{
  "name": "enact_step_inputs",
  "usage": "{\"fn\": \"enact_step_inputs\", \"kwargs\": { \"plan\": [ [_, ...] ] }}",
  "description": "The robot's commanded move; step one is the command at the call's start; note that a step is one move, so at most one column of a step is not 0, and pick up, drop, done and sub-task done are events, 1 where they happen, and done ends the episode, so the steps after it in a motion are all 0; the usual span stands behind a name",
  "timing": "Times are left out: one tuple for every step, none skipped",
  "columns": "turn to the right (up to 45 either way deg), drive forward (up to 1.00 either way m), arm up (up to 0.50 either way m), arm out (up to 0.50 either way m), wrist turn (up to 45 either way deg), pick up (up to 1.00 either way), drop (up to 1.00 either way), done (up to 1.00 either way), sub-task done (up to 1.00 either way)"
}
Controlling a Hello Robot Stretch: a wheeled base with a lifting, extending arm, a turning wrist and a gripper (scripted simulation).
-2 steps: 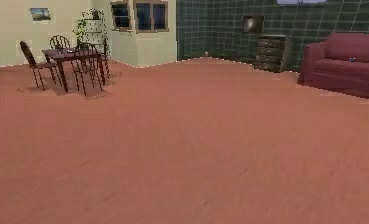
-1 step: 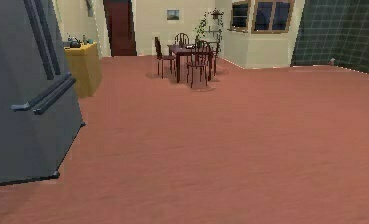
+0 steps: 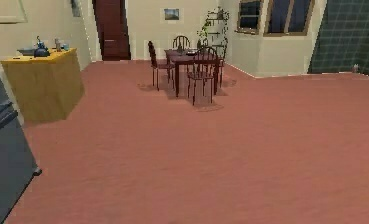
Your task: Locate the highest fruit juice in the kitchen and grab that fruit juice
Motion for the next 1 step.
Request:
{"fn": "enact_step_inputs", "kwargs": {
  "plan": [
    [0.0, 1.00, 0.00, 0.00, 0.0, 0.00, 0.00, 0.00, 0.00]
  ]
}}
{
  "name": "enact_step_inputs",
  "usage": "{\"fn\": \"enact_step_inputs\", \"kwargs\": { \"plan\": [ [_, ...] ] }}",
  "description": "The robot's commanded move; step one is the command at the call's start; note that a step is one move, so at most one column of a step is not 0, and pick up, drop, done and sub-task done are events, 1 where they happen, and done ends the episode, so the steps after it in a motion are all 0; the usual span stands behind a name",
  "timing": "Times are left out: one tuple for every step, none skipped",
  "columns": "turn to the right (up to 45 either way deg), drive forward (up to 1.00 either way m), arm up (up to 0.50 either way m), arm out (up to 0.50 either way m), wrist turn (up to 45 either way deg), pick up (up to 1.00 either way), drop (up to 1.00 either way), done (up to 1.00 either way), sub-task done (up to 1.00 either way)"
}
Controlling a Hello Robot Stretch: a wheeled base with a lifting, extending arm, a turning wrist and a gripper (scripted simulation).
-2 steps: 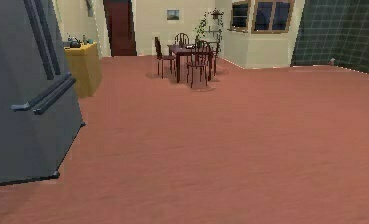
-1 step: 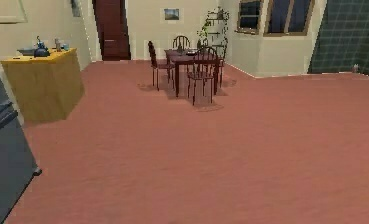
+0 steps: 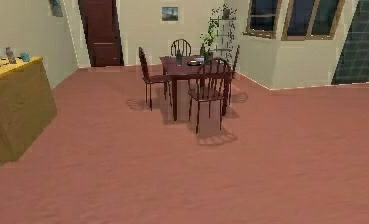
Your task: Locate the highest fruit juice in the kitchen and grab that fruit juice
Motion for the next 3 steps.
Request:
{"fn": "enact_step_inputs", "kwargs": {
  "plan": [
    [-3.0, 0.00, 0.00, 0.00, 0.0, 0.00, 0.00, 0.00, 0.00],
    [0.0, 1.00, 0.00, 0.00, 0.0, 0.00, 0.00, 0.00, 0.00],
    [0.0, 0.80, 0.00, 0.00, 0.0, 0.00, 0.00, 0.00, 0.00]
  ]
}}
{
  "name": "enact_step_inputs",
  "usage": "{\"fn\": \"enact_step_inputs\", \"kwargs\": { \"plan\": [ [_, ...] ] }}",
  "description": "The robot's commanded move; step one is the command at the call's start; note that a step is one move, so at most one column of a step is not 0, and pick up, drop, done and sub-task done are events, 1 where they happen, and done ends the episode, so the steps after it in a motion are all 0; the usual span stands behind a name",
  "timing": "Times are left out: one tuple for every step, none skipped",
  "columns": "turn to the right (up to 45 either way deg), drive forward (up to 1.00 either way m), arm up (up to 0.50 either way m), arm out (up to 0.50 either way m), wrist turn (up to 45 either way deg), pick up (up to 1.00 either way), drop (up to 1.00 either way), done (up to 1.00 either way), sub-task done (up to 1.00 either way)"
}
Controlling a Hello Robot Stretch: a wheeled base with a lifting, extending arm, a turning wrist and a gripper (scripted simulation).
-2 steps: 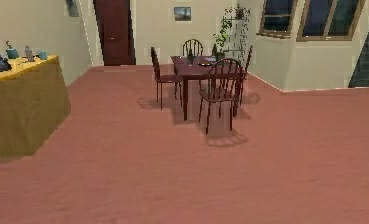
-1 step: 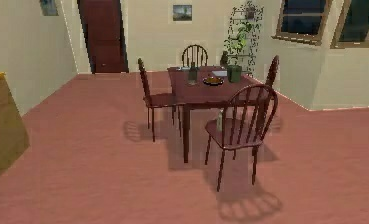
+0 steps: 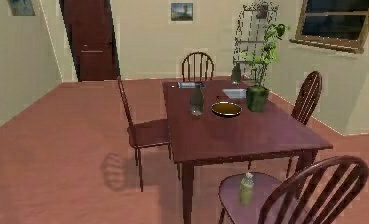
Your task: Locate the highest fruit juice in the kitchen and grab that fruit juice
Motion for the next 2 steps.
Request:
{"fn": "enact_step_inputs", "kwargs": {
  "plan": [
    [-45.0, 0.00, 0.00, 0.00, 0.0, 0.00, 0.00, 0.00, 0.00],
    [-33.0, 0.00, 0.00, 0.00, 0.0, 0.00, 0.00, 0.00, 0.00]
  ]
}}
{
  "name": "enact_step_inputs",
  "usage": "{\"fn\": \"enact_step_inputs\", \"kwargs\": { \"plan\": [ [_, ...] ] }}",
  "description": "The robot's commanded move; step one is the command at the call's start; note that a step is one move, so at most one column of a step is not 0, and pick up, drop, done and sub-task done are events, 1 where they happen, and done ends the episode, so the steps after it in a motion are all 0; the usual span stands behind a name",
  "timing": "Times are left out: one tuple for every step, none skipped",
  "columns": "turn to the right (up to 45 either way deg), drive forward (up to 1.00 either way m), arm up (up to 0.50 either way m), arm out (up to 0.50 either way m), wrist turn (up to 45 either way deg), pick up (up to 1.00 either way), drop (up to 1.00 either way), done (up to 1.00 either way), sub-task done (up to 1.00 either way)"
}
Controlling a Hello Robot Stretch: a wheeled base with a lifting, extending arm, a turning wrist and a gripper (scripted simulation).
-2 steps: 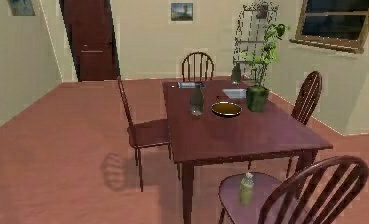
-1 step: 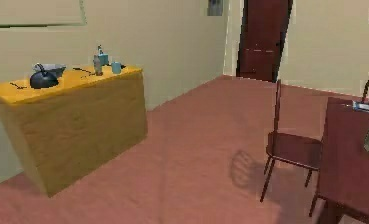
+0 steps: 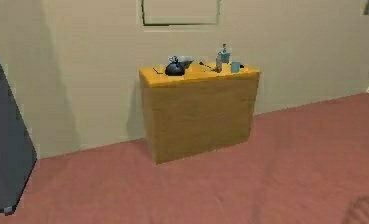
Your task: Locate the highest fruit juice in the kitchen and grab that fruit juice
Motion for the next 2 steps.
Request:
{"fn": "enact_step_inputs", "kwargs": {
  "plan": [
    [0.0, 1.00, 0.00, 0.00, 0.0, 0.00, 0.00, 0.00, 0.00],
    [-6.0, 0.00, 0.00, 0.00, 0.0, 0.00, 0.00, 0.00, 0.00]
  ]
}}
